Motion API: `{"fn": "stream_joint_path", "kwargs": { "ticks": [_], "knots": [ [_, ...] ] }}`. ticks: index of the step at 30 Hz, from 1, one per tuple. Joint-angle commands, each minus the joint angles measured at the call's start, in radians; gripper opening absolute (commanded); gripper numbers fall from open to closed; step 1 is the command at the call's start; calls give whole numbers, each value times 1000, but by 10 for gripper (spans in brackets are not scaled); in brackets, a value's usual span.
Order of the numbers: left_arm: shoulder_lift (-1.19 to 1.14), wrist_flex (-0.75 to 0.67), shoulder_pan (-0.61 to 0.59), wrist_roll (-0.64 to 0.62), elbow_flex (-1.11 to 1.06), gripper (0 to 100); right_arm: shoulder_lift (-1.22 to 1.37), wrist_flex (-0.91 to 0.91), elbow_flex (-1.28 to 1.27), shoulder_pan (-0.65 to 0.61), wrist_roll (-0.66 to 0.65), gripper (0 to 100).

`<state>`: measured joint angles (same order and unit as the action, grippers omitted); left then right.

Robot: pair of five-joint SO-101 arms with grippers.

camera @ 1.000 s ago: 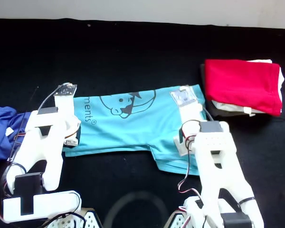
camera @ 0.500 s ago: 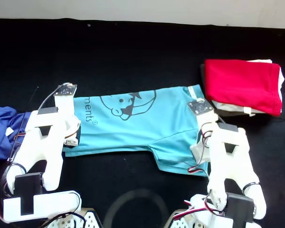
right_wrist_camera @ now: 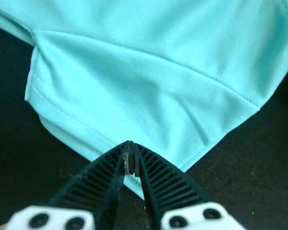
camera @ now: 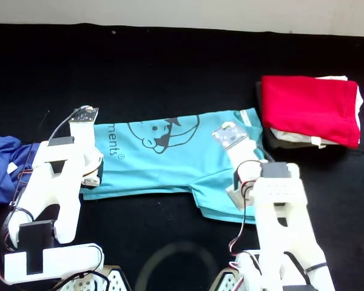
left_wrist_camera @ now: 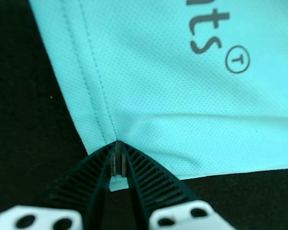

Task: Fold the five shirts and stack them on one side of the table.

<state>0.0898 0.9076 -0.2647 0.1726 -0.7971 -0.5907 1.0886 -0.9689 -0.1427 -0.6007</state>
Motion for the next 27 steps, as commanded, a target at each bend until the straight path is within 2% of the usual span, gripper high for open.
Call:
{"fn": "stream_joint_path", "kwargs": {
  "ticks": [1, 4, 6, 12, 18, 27],
  "knots": [
    [-7, -17, 8, 6, -5, 9, 36, -122, -58, -25, -15, 13],
    [-7, -17, 8, 6, -5, 9, 96, -94, -74, -30, -18, 21],
    [-7, -17, 8, 6, -5, 9, 117, -51, -68, -31, -23, 66],
    [-7, -17, 8, 6, -5, 9, 117, 5, -56, -41, -175, 190],
    [-7, -17, 8, 6, -5, 9, 117, 12, -67, -41, -287, 192],
    [-7, -17, 8, 6, -5, 9, 116, 153, -56, -41, -396, 192]
  ]
}}
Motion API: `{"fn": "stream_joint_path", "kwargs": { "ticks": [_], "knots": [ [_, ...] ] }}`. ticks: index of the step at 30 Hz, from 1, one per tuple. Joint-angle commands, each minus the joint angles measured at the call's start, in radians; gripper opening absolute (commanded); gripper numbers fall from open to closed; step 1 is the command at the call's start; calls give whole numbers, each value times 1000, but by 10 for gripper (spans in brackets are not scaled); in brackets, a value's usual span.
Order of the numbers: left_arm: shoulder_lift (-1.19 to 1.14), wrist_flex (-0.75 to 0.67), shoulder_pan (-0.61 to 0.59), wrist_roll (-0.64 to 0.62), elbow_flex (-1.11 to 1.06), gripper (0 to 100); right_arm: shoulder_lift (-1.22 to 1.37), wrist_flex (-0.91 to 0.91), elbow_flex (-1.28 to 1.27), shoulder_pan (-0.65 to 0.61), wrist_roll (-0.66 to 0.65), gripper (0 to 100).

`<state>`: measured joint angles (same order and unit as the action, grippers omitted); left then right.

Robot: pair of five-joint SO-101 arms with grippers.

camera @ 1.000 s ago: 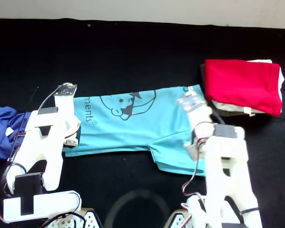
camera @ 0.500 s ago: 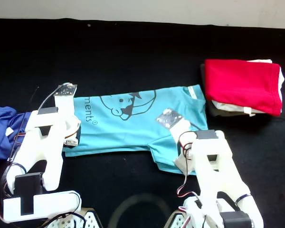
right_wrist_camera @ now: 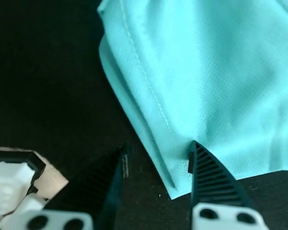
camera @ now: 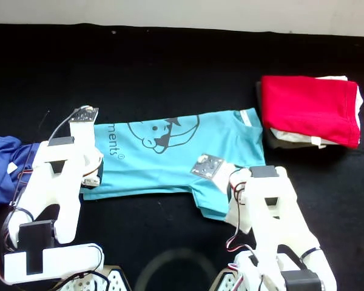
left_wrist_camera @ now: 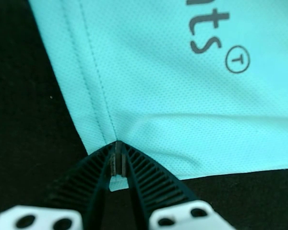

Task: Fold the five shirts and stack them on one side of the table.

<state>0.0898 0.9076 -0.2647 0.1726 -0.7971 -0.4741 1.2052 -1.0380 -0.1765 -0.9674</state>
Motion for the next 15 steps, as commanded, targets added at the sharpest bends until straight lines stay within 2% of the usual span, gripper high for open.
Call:
{"fn": "stream_joint_path", "kwargs": {
  "ticks": [1, 4, 15],
  "knots": [
    [-7, -17, 8, 6, -5, 9, -1, 38, 13, -7, -34, 192],
    [-7, -17, 8, 6, -5, 9, 10, 24, 10, -8, -35, 192],
    [-7, -17, 8, 6, -5, 9, 12, -239, -166, -4, -37, 190]
  ]
}}
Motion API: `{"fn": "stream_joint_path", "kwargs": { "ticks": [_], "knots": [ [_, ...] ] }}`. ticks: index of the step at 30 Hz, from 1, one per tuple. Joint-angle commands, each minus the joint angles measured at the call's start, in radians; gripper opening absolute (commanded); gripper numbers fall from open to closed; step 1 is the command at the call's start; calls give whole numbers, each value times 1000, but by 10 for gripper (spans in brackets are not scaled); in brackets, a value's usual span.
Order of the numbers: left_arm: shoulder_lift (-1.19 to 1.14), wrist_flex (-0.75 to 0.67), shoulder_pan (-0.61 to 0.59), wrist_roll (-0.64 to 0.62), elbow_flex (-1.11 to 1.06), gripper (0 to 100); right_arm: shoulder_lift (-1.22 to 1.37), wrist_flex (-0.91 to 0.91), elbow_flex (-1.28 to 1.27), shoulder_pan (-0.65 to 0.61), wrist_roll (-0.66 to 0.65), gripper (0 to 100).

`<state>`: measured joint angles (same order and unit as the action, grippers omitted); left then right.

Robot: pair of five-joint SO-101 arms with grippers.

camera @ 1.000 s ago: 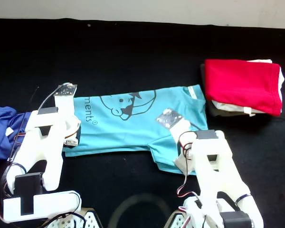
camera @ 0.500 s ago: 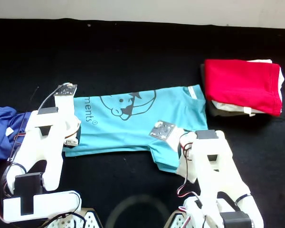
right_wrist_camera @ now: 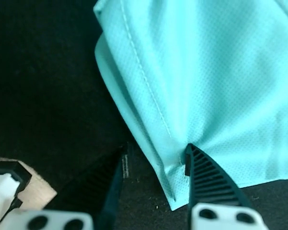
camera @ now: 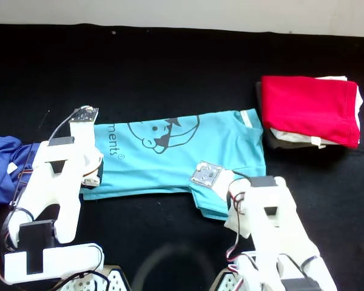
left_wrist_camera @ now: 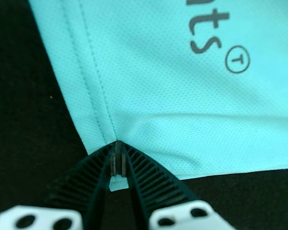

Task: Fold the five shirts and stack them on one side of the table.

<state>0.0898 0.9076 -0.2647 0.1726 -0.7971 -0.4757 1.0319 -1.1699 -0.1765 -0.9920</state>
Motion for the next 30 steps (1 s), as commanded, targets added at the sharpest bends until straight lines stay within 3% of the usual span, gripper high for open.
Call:
{"fn": "stream_joint_path", "kwargs": {
  "ticks": [1, 7, 12, 19, 30],
  "knots": [
    [-7, -17, 8, 6, -5, 9, 13, -79, -38, -1, -11, 189],
    [-7, -17, 8, 6, -5, 9, 13, -237, -36, 79, -6, 1],
    [-7, -17, 8, 6, -5, 9, 2, -263, 27, 133, -6, 5],
    [-7, -17, 8, 6, -5, 9, 47, -68, 406, 142, 29, 5],
    [-7, -17, 8, 6, -5, 9, 587, 19, 1046, 79, 250, 5]
  ]
}}
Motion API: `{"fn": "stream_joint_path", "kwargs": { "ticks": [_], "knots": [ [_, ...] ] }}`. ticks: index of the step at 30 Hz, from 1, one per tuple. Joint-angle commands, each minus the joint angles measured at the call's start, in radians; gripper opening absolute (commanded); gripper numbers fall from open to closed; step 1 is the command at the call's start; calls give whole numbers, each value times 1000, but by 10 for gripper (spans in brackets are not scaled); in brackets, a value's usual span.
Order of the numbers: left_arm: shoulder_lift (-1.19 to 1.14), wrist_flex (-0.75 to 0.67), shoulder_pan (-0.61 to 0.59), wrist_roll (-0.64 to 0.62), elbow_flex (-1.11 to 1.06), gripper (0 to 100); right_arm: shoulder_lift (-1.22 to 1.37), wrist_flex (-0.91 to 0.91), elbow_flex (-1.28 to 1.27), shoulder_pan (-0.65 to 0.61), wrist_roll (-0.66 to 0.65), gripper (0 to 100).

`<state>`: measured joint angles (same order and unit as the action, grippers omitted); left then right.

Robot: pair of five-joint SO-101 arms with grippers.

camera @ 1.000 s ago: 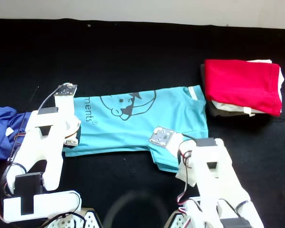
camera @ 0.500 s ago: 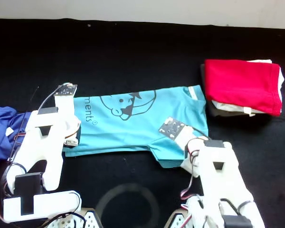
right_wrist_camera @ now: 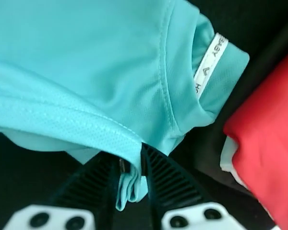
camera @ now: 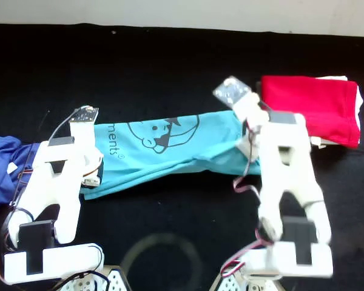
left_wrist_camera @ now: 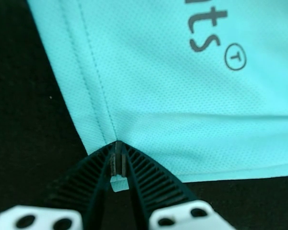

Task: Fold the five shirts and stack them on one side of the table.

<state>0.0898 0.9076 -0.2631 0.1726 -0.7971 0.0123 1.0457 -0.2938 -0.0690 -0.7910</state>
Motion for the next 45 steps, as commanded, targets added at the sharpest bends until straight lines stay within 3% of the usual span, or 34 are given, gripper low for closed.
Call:
{"fn": "stream_joint_path", "kwargs": {
  "ticks": [1, 8, 14, 16, 23, 27, 31, 36, 39, 45],
  "knots": [
    [-7, -17, 7, 6, -5, 9, 139, 5, 209, -44, 68, 5],
    [-7, -17, 7, 6, -5, 9, 374, 5, 389, -137, 150, 19],
    [-7, -17, 7, 6, -5, 9, 426, 76, 483, -122, 252, 211],
    [-7, -17, 7, 6, -5, 9, 426, 124, 538, -111, 281, 229],
    [-7, -17, 7, 6, -5, 9, 424, 369, 716, -117, 457, 214],
    [-7, -17, 7, 6, -5, 9, 426, 481, 739, -174, 453, 6],
    [-7, -17, 7, 6, -5, 9, 423, 532, 705, -208, 451, 5],
    [-7, -17, 4, 6, -5, 9, 381, 506, 680, -302, 471, 7],
    [-7, -17, 2, 6, -5, 9, 331, 441, 570, -364, 560, 7],
    [-7, -17, 2, 6, -5, 9, 147, 97, 154, -463, 634, 7]
  ]
}}
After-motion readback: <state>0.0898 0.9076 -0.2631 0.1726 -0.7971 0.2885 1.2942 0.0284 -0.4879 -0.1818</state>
